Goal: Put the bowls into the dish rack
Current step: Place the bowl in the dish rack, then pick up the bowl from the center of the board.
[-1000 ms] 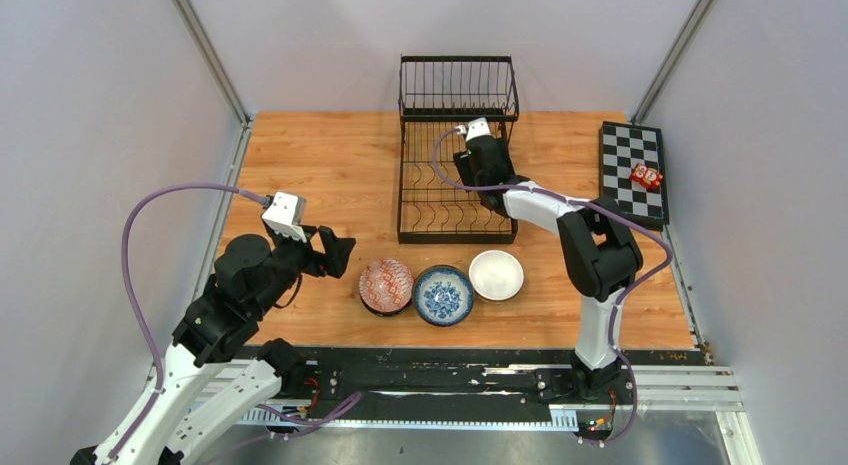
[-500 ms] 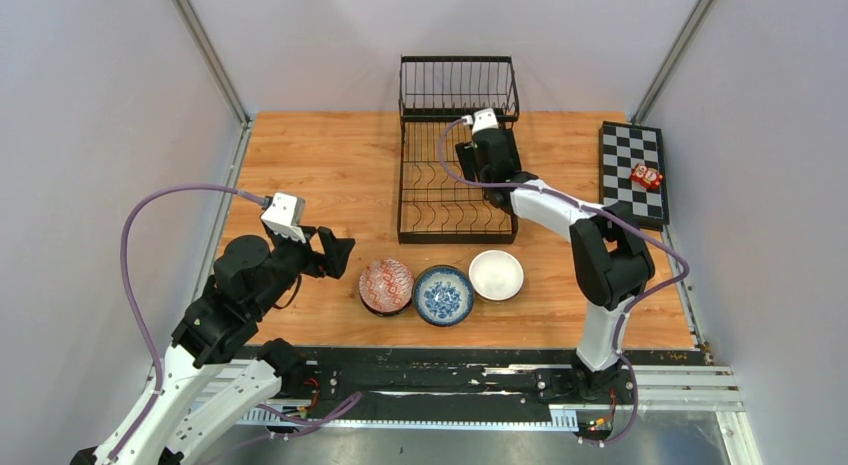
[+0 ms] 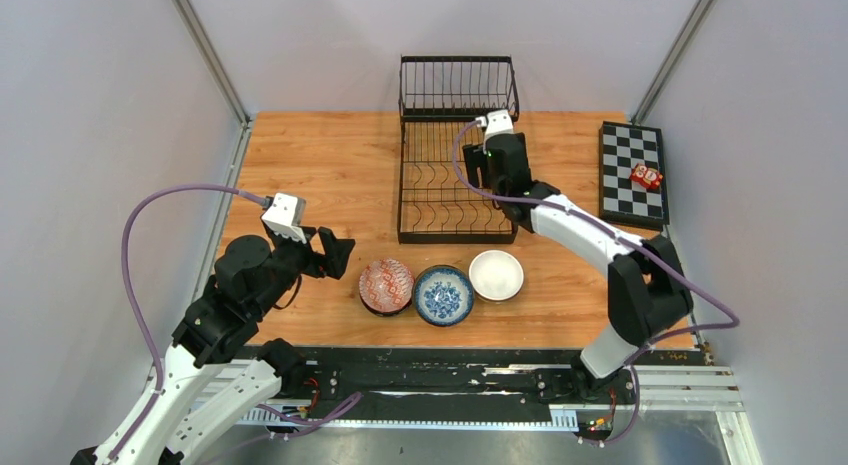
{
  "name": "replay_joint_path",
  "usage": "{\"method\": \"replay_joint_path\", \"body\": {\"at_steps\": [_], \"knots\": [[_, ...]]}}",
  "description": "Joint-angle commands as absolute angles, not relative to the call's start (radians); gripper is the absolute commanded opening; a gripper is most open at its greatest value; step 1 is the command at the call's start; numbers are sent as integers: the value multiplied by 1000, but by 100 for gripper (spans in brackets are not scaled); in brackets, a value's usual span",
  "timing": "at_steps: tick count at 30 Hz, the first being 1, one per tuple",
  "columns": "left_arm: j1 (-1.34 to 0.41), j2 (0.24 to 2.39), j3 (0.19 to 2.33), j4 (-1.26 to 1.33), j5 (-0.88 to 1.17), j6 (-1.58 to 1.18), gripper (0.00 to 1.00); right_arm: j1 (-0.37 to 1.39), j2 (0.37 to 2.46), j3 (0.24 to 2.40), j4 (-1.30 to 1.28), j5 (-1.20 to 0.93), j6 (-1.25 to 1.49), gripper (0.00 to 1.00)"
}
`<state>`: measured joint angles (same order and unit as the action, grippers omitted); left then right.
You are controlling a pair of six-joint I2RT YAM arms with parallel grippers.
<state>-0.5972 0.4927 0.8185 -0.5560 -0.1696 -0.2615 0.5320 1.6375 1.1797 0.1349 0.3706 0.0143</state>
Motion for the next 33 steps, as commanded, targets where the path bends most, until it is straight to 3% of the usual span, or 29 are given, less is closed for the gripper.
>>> {"method": "replay_joint_path", "body": {"at_steps": [1,20,33], "knots": [[-597,491,804,-560,-183,-250,87,569,1513,1098,65,327,99,82],[-597,530,828,-596,-178,-284,88,585,1020,870,-403,156,245,59],[-597,546,795,-624,-84,-318,88,584,1053,794,-526,110,350,51]]}}
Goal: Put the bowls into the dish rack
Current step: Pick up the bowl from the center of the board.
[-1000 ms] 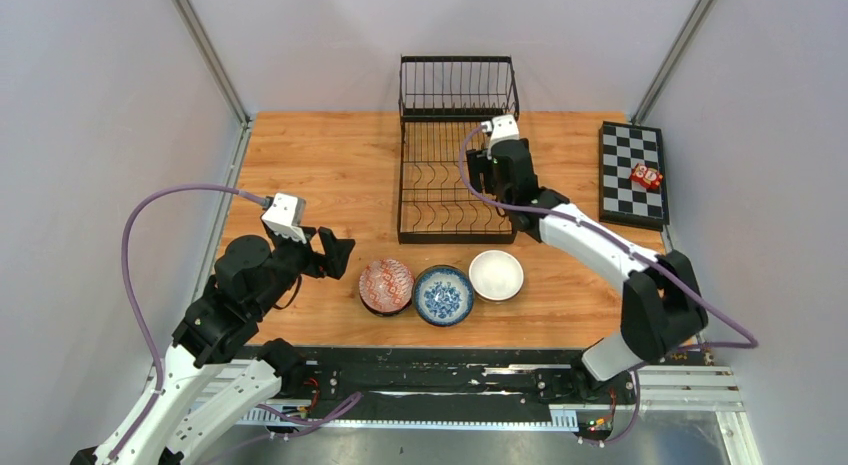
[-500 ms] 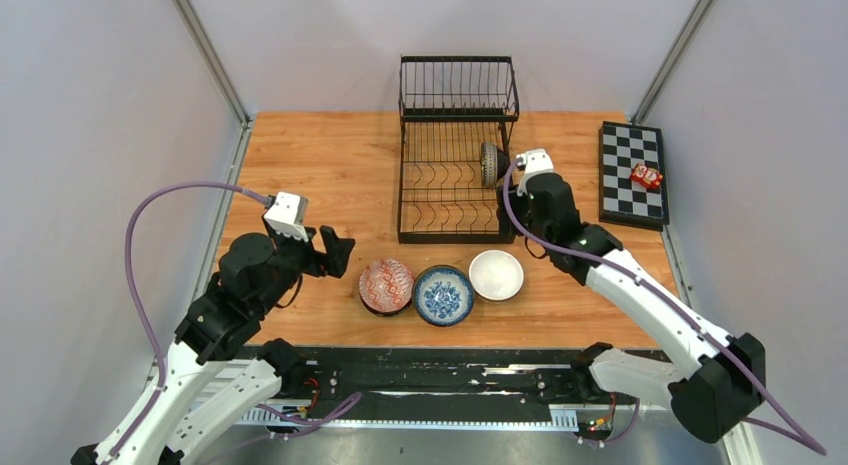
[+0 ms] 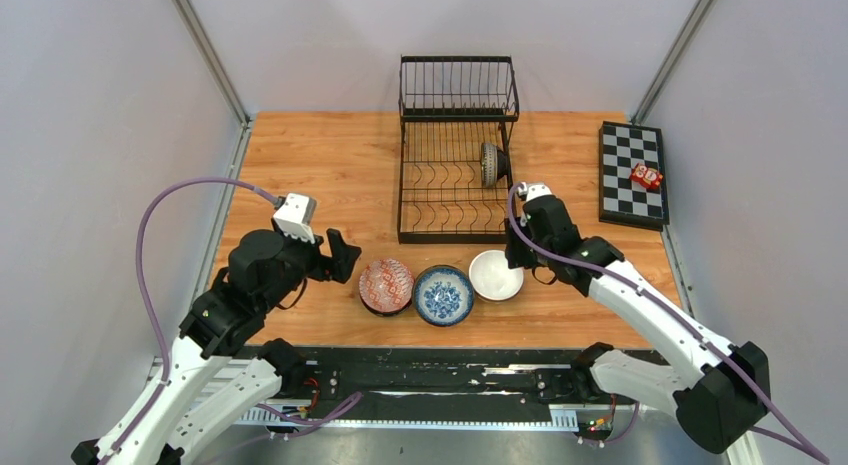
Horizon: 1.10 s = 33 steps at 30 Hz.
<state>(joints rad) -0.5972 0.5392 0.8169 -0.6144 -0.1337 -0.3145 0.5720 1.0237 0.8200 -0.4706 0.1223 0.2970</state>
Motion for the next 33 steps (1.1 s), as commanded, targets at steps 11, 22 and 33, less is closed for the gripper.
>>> {"method": "replay_joint_path", "body": {"at_steps": [11,22,33], "knots": [[-597,557,764,-615,-61,-319,88,585,1144,770,-524,149,369,46],[-597,554,756,-618,-66,-316,88,585,1194,769,-520,173,360,33],[-596,559,757,-618,-71,-317,88,585,1202,780,-527,191,345,15]]}}
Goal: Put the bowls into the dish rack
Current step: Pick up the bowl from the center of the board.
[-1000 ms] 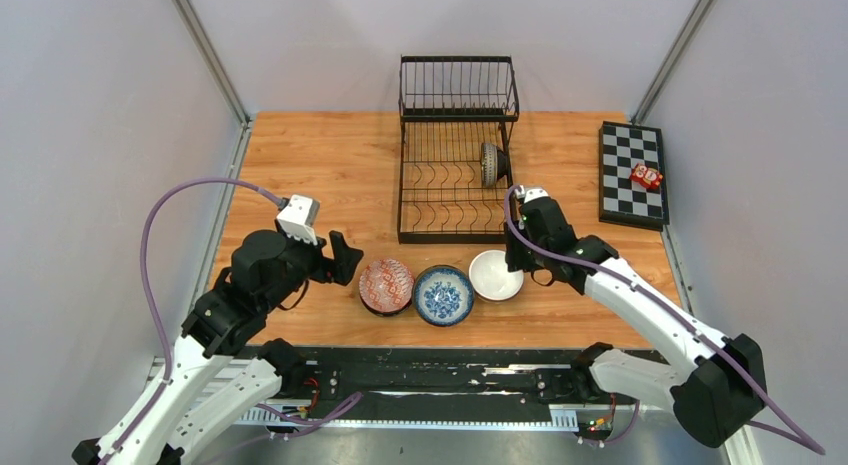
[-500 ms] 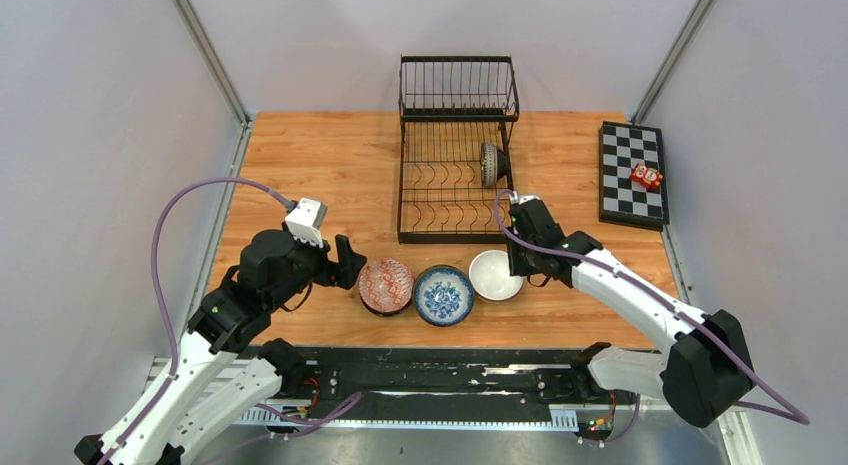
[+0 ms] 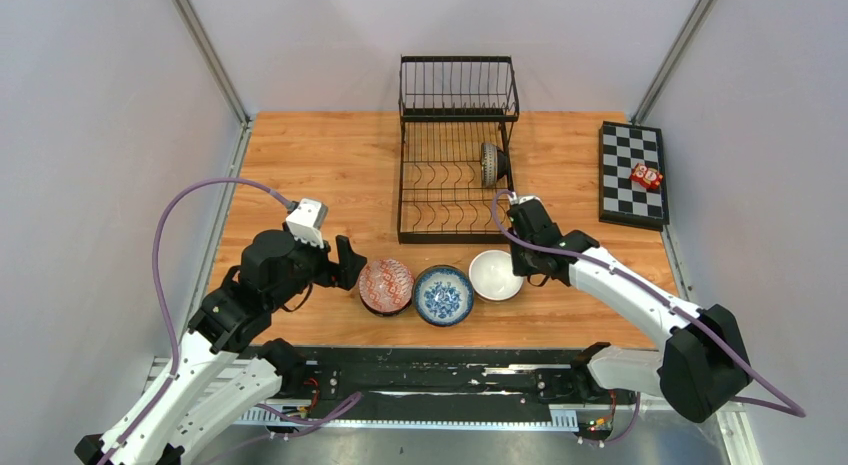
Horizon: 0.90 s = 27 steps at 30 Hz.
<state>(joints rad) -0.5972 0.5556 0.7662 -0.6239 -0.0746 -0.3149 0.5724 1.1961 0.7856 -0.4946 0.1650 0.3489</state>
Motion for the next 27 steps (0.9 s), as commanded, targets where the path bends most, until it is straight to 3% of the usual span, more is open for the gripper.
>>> {"method": "replay_joint_path", "body": {"at_steps": [1,3,27], "knots": [[-597,560,758,-617,-70,-319,88,585,1200,783,-529,192,343,10],[-596,563,759,-618,-69,-319,88,585,1191,788,-536,193,338,3],[-596,730,889,-549,119,-359,88,599,1017,963,-618,261,248,3]]}}
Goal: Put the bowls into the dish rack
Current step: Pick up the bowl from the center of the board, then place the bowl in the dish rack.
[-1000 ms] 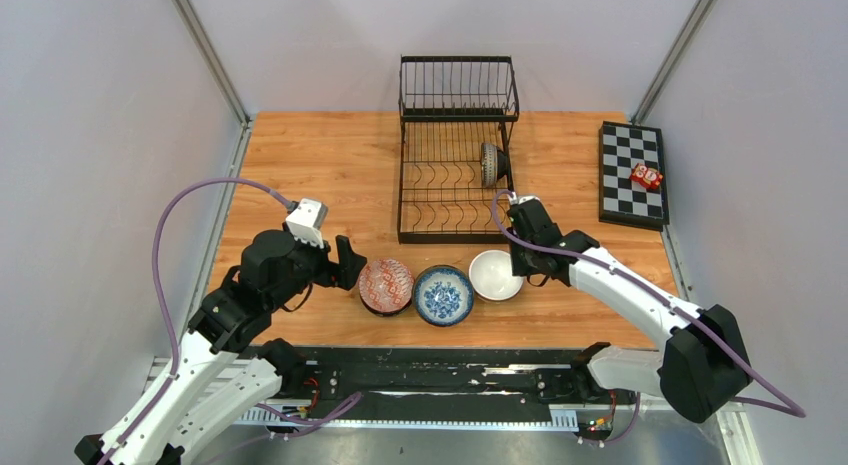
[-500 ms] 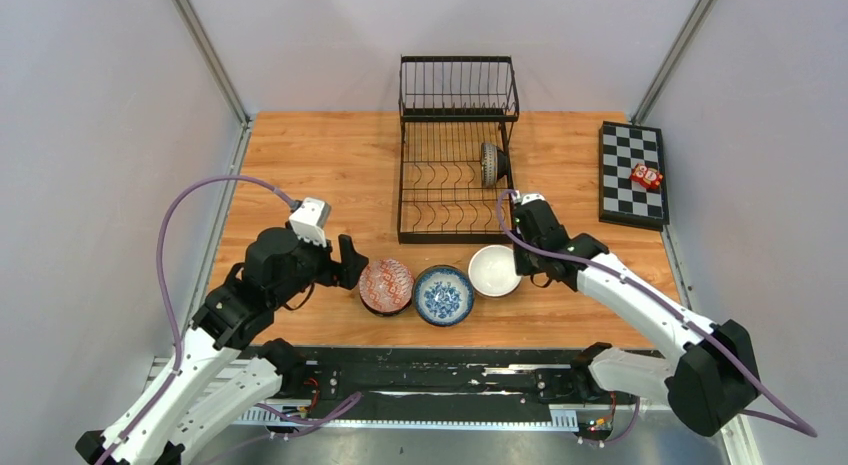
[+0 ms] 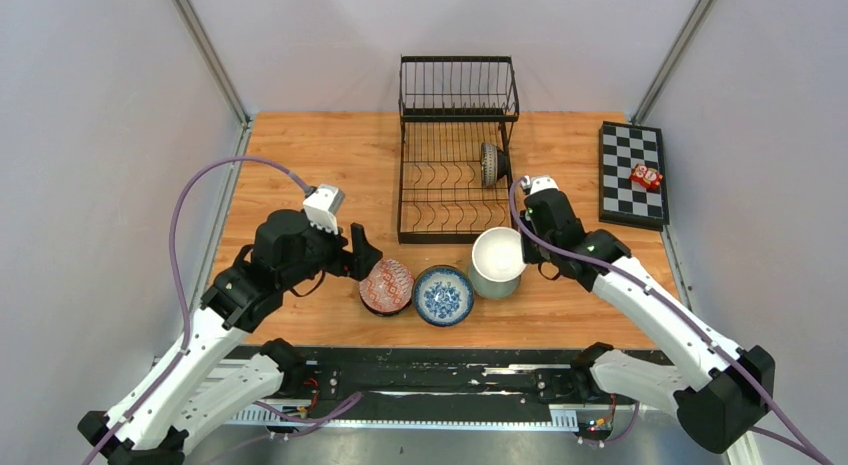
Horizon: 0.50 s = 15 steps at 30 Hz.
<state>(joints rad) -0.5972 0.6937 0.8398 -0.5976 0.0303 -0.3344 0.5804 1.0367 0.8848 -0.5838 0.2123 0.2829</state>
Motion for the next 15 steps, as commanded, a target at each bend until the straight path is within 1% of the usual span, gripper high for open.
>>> {"method": "replay_joint_path", "body": {"at_steps": [1,4,7,11,15], "knots": [[-597,741,893,-534,135,-370,88,602,1019,979,-621,267,244,3],[-598,766,905,-496,181,-403,88,619,1023,1030,-629,281,231,3],[-608,790,927,-473,179,-434,87,649,1036,1081,-639,303,222,3],[-665,827,950,-443,141,-461,87,710,1070,1149,-642,318,224,3],[-736,878,964,-414,76,-484,86,813,1116,1207,-646,410,223,3]]}}
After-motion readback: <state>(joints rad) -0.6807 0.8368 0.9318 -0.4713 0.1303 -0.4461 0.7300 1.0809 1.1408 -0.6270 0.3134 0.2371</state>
